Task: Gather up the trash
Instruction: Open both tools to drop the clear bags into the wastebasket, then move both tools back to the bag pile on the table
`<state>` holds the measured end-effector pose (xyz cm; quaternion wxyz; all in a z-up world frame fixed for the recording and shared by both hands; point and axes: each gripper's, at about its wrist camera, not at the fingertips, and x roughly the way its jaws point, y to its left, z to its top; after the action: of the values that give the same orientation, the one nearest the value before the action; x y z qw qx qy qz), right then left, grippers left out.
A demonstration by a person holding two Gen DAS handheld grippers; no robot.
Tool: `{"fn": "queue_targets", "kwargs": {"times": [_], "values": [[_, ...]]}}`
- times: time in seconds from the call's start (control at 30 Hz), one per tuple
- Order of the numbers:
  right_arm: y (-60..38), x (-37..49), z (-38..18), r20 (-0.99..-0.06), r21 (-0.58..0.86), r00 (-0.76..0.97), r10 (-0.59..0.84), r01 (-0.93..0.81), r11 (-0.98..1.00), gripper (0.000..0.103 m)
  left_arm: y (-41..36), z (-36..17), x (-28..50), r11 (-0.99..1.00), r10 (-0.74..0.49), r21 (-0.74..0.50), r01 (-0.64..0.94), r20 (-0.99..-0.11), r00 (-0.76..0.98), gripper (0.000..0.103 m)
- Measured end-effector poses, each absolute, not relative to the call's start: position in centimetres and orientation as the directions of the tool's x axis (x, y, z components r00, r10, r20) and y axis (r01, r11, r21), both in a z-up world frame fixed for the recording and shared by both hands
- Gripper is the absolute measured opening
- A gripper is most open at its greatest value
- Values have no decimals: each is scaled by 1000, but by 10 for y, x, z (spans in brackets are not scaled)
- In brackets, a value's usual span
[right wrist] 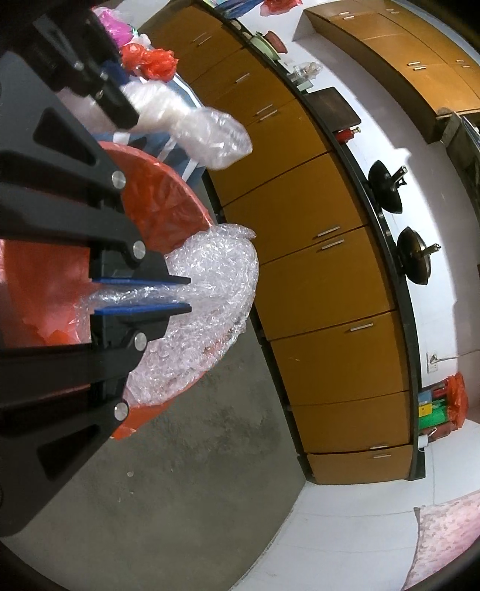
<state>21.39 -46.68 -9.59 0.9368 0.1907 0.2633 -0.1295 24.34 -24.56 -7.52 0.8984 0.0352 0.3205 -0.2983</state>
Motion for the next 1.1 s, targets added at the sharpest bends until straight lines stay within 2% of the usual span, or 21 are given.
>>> {"fn": "queue_targets", "kwargs": {"times": [0.03, 0.13, 0.17, 0.37, 0.67, 0.87, 1.1], "values": [[-468, 215, -97, -541, 293, 830, -139, 341, 893, 15, -248, -77, 245, 820, -512, -129, 558, -603, 612, 37], [-469, 213, -99, -532, 300, 836, -132, 332, 894, 41, -253, -82, 250, 823, -505, -132, 553, -617, 604, 47], [-469, 212, -98, -528, 301, 838, -133, 331, 894, 45, -252, -83, 250, 826, -500, -131, 548, -619, 606, 51], [-472, 202, -98, -530, 277, 835, -149, 336, 900, 45, -239, -83, 253, 846, -477, -136, 515, -624, 619, 52], [-447, 189, -71, -486, 208, 862, -141, 271, 940, 52, -181, -58, 229, 890, -427, -112, 443, -548, 719, 57], [-386, 187, -51, -448, 196, 894, -18, 117, 974, 59, -112, -40, 197, 936, -341, -94, 340, -487, 804, 64], [-287, 193, -50, -463, 186, 866, 191, -116, 976, 62, -12, -33, 164, 993, -118, -41, 111, -443, 889, 71]]}}
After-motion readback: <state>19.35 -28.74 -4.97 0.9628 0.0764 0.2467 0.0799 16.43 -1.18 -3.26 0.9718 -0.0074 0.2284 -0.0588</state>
